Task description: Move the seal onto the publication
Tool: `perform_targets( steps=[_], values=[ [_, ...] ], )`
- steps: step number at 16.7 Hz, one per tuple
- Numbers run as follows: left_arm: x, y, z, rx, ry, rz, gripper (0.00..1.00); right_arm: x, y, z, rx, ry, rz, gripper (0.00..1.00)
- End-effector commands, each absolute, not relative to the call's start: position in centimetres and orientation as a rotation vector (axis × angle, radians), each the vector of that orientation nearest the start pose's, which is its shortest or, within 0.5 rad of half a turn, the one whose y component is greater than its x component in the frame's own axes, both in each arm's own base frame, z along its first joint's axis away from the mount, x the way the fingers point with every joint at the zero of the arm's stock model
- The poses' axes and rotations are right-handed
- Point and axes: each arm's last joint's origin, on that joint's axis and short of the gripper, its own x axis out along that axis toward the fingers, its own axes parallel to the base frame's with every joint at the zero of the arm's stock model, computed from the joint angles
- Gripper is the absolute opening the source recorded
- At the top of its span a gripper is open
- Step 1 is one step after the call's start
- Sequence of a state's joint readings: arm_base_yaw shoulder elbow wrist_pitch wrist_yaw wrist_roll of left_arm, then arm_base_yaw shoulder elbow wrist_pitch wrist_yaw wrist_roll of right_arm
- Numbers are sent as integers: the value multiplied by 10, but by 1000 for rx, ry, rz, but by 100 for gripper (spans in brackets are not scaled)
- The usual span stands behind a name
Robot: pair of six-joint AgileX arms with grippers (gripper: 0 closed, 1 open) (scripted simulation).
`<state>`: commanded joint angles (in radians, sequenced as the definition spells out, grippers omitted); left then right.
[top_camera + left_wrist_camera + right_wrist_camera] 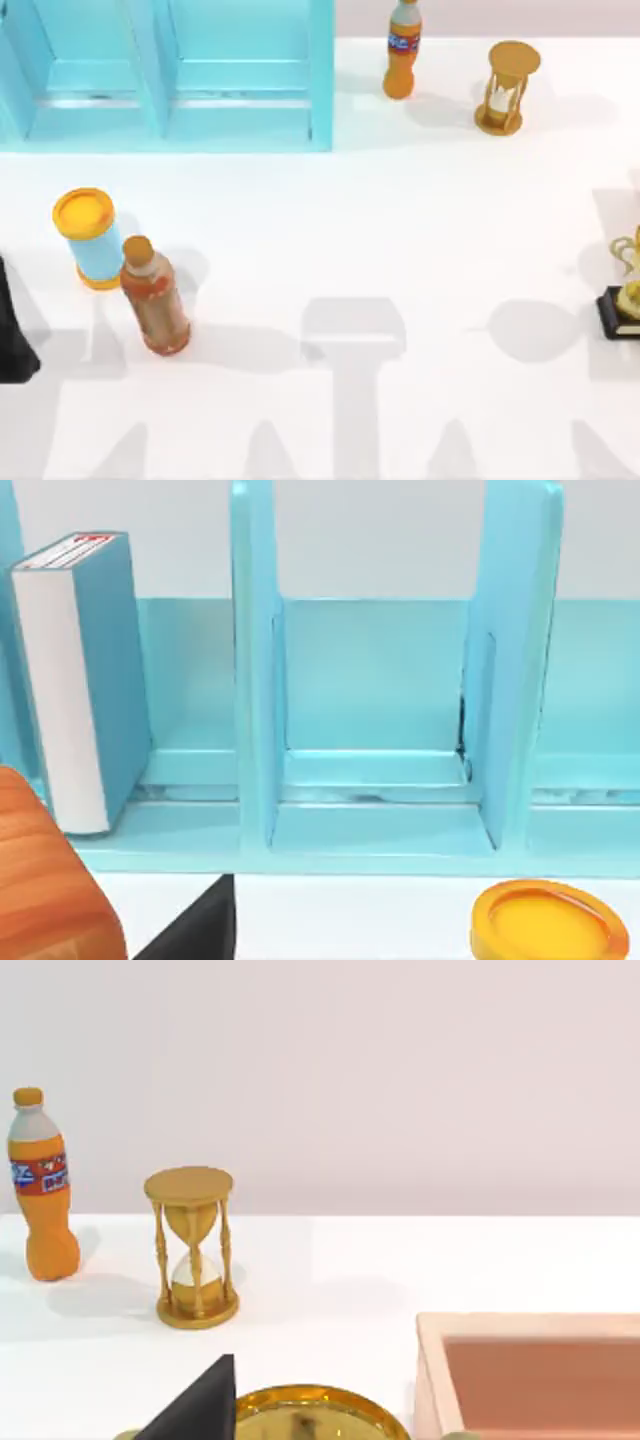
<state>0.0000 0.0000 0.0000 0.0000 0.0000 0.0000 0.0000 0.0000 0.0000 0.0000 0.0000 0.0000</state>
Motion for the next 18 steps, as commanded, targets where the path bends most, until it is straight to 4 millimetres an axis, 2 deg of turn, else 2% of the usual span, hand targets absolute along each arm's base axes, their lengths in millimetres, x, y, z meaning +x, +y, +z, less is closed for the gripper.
perform_targets(
  steps=[4,7,10,12,14,18],
  values=[
    [106,0,167,5,-2,2,100,106,-1,160,0,0,0,100],
    [111,3,190,24,0,3,100,106,-1,160,0,0,0,100],
    [130,10,221,49,37,0,100,106,-1,160,0,0,0,100],
    [154,19,238,60,94,-4,100,106,-1,160,0,0,0,100],
    [187,33,247,61,168,-10,100,106,-1,160,0,0,0,100],
    [259,74,241,47,291,-22,100,106,-1,160,0,0,0,100]
  ],
)
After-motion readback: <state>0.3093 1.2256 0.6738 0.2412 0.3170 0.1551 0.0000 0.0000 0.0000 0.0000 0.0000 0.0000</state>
